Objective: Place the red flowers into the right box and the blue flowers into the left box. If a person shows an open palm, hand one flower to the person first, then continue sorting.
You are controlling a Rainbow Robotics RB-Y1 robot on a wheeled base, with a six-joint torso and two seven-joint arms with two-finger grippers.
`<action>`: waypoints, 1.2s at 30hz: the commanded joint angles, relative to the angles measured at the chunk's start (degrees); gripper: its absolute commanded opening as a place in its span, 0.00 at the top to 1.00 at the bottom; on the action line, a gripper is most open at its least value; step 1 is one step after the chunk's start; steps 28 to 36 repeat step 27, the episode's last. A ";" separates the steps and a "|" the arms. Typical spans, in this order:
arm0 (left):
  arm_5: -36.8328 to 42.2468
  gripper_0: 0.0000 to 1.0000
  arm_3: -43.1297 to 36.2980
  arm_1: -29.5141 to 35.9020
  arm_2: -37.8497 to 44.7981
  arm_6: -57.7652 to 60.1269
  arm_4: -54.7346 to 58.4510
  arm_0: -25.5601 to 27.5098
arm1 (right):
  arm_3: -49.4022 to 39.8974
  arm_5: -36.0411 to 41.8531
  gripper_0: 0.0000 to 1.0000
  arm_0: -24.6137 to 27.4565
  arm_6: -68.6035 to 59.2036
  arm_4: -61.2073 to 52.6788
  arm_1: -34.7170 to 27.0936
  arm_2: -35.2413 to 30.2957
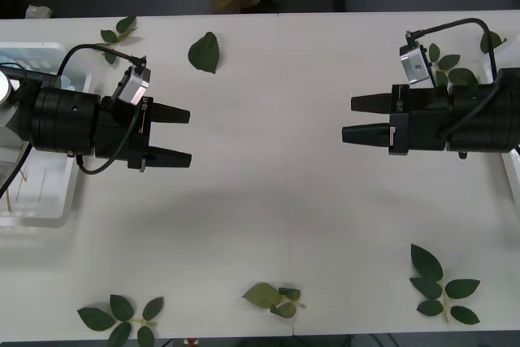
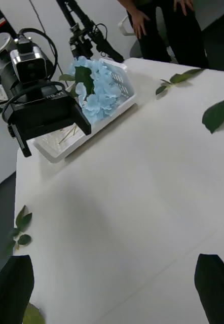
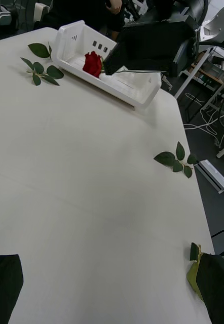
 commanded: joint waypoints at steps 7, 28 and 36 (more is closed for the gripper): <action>-0.52 0.00 -0.46 -0.01 0.14 1.90 -0.15 0.53 | -0.34 0.55 0.08 -5.85 2.60 10.59 8.84 0.76; -0.52 0.00 -0.46 -0.01 0.14 1.90 -0.15 0.53 | -0.16 0.38 0.08 -5.85 2.25 11.73 10.51 1.99; -0.52 0.00 -0.46 -0.01 0.14 1.90 -0.15 0.53 | -0.16 0.38 0.08 -5.85 2.25 11.73 10.51 1.99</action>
